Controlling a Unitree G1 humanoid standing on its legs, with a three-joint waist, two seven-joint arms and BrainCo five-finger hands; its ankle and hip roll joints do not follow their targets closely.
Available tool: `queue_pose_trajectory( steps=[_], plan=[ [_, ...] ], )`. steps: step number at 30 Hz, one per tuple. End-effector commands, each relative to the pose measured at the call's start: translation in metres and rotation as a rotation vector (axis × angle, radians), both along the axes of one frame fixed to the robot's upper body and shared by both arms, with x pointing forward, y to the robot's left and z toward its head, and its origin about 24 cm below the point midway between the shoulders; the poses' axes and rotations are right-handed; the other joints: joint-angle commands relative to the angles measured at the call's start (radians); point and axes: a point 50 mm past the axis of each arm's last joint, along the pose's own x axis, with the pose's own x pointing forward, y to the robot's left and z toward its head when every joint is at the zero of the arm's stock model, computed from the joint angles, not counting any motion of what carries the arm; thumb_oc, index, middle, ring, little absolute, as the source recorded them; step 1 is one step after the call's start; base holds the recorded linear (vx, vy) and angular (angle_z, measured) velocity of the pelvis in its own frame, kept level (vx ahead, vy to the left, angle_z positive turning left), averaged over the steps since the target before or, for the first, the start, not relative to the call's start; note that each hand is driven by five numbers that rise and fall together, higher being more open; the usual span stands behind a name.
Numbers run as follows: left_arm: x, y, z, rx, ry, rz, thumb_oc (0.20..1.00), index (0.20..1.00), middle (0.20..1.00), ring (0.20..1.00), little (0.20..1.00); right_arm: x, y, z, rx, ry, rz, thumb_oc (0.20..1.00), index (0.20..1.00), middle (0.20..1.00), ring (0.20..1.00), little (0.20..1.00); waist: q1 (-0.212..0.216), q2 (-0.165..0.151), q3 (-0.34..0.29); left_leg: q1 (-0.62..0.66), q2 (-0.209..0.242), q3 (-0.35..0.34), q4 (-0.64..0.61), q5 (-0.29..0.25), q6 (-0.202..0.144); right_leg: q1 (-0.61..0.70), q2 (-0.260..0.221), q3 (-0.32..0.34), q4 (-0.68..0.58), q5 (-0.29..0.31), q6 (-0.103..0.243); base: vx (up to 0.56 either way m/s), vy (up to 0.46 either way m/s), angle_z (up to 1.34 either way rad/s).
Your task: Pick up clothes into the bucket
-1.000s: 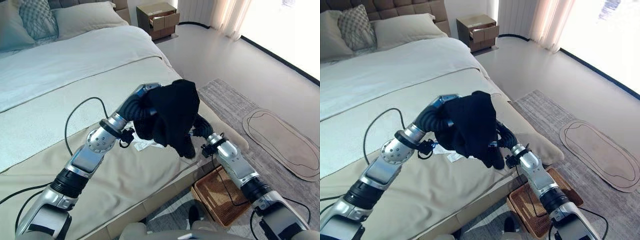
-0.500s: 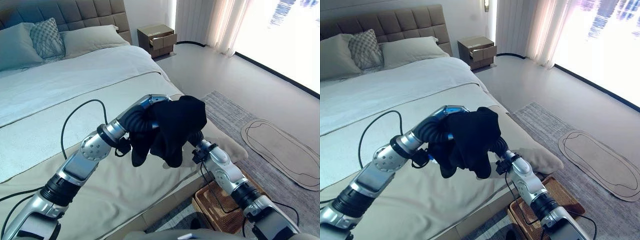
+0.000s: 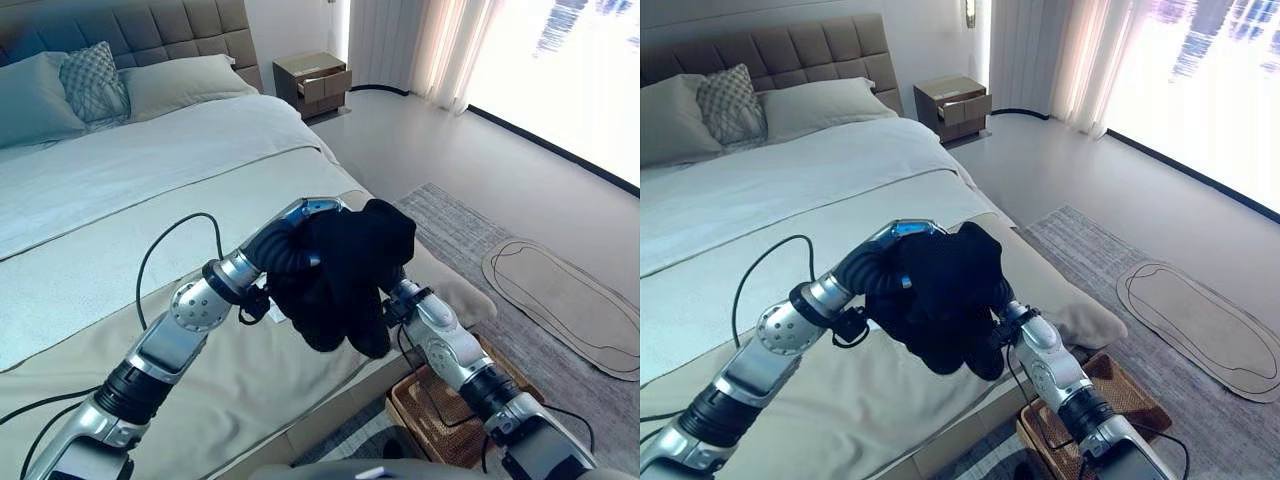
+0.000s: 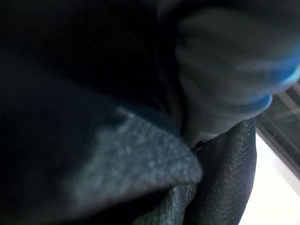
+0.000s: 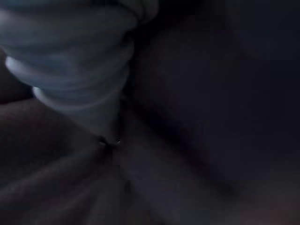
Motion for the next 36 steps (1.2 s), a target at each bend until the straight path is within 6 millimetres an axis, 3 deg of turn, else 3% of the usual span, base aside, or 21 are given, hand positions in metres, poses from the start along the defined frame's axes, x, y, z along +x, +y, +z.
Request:
queue_pose_trajectory(
  steps=[1,2,4,7,8,9,11,12,17,20,26,32,36],
  plan=[
    [0.0,0.01,0.016,-0.132,-0.059,0.007,0.2,0.2,0.2,0.2,0.2,0.004,-0.006,0.033,0.19,-0.125,-0.059,0.2,0.2,0.2,0.2,0.2,0.017,-0.055,-0.028,-0.013,-0.01,0.046,0.091,-0.076,0.014,-0.007,-0.025,-0.054,0.046,-0.014,0.015,0.0,0.0,0.0],
    [0.002,0.016,0.009,-0.154,-0.026,0.043,0.2,0.2,0.2,0.2,0.2,0.002,-0.016,0.028,0.227,-0.103,-0.1,0.2,0.2,0.2,0.2,0.2,0.016,-0.056,-0.028,-0.012,-0.011,0.045,0.094,-0.078,0.016,-0.006,-0.027,-0.055,0.047,-0.015,0.015,0.0,0.0,0.0],
    [0.002,0.016,0.008,-0.154,-0.025,0.043,0.2,0.2,0.2,0.2,0.2,0.002,-0.016,0.027,0.227,-0.102,-0.1,0.2,0.2,0.2,0.2,0.2,0.016,-0.055,-0.028,-0.011,-0.011,0.045,0.094,-0.079,0.015,-0.004,-0.027,-0.055,0.046,-0.015,0.015,0.0,0.0,0.0],
    [0.007,0.031,-0.013,-0.189,0.052,0.155,0.2,0.2,0.2,0.2,0.2,-0.005,-0.039,0.017,0.297,-0.063,-0.203,0.2,0.2,0.2,0.2,0.2,0.011,-0.057,-0.029,-0.009,-0.012,0.046,0.096,-0.08,0.016,-0.002,-0.028,-0.055,0.049,-0.015,0.014,0.0,0.0,0.0],
    [0.007,0.034,-0.016,-0.186,0.057,0.183,0.799,0.799,0.799,0.799,0.799,-0.007,-0.044,0.015,0.312,-0.06,-0.226,0.2,0.2,0.2,0.2,0.2,0.01,-0.059,-0.029,-0.009,-0.013,0.045,0.096,-0.081,0.016,-0.003,-0.028,-0.055,0.049,-0.015,0.014,0.0,0.0,0.0],
    [0.008,0.035,-0.019,-0.179,0.055,0.208,1.0,1.0,1.0,1.0,1.0,-0.008,-0.048,0.013,0.326,-0.051,-0.243,0.2,0.2,0.2,0.2,0.2,0.009,-0.06,-0.03,-0.009,-0.013,0.045,0.095,-0.081,0.016,-0.002,-0.029,-0.055,0.048,-0.016,0.014,0.0,0.0,0.0],
    [0.008,0.038,-0.024,-0.185,0.072,0.236,1.0,1.0,1.0,1.0,1.0,-0.01,-0.052,0.011,0.33,-0.049,-0.265,0.2,0.2,0.2,0.2,0.2,0.009,-0.06,-0.031,-0.011,-0.014,0.044,0.096,-0.081,0.016,-0.002,-0.029,-0.055,0.048,-0.016,0.014,0.0,0.0,0.0],
    [0.011,0.044,-0.038,-0.195,0.12,0.3,1.0,1.0,1.0,1.0,1.0,-0.014,-0.063,0.01,0.34,-0.053,-0.317,0.2,0.2,0.2,0.2,0.2,0.005,-0.062,-0.033,-0.015,-0.015,0.041,0.098,-0.08,0.017,-0.006,-0.029,-0.053,0.049,-0.014,0.012,0.0,0.0,0.0],
    [0.014,0.053,-0.061,-0.194,0.198,0.4,1.0,1.0,1.0,1.0,1.0,-0.02,-0.069,0.005,0.381,-0.036,-0.355,0.2,0.2,0.2,0.2,0.2,-0.001,-0.066,-0.034,-0.02,-0.017,0.043,0.098,-0.08,0.021,-0.011,-0.03,-0.049,0.05,-0.012,0.011,0.0,0.0,0.0],
    [0.014,0.063,-0.086,-0.179,0.285,0.496,1.0,1.0,1.0,1.0,1.0,-0.026,-0.077,0.001,0.419,-0.02,-0.397,0.2,0.2,0.2,0.2,0.2,-0.008,-0.069,-0.033,-0.026,-0.023,0.048,0.108,-0.086,0.026,-0.018,-0.035,-0.04,0.051,-0.007,0.014,-0.01,0.011,0.0],
    [0.011,0.074,-0.11,-0.154,0.364,0.599,1.0,1.0,1.0,1.0,1.0,-0.033,-0.093,-0.005,0.48,-0.009,-0.498,0.2,0.2,0.2,0.2,0.2,-0.02,-0.071,-0.03,-0.032,-0.033,0.062,0.118,-0.095,0.035,-0.03,-0.044,-0.027,0.053,0.001,0.021,-0.02,0.04,-0.03],
    [0.003,0.085,-0.118,-0.244,0.398,0.67,1.0,1.0,1.0,1.0,1.0,-0.041,-0.116,-0.008,0.482,-0.026,-0.641,0.2,0.2,0.2,0.2,0.2,-0.035,-0.073,-0.019,-0.054,-0.05,0.073,0.145,-0.111,0.045,-0.053,-0.059,-0.01,0.066,0.007,0.029,-0.03,0.057,-0.09],
    [-0.003,0.093,-0.12,-0.329,0.384,0.745,1.0,1.0,1.0,1.0,1.0,-0.043,-0.135,-0.002,0.437,-0.073,-0.759,0.2,0.2,0.2,0.2,0.2,-0.046,-0.071,0.019,-0.087,-0.075,0.111,0.176,-0.129,0.066,-0.119,-0.083,0.028,0.115,0.015,0.052,-0.11,0.129,-0.26]
  ],
)
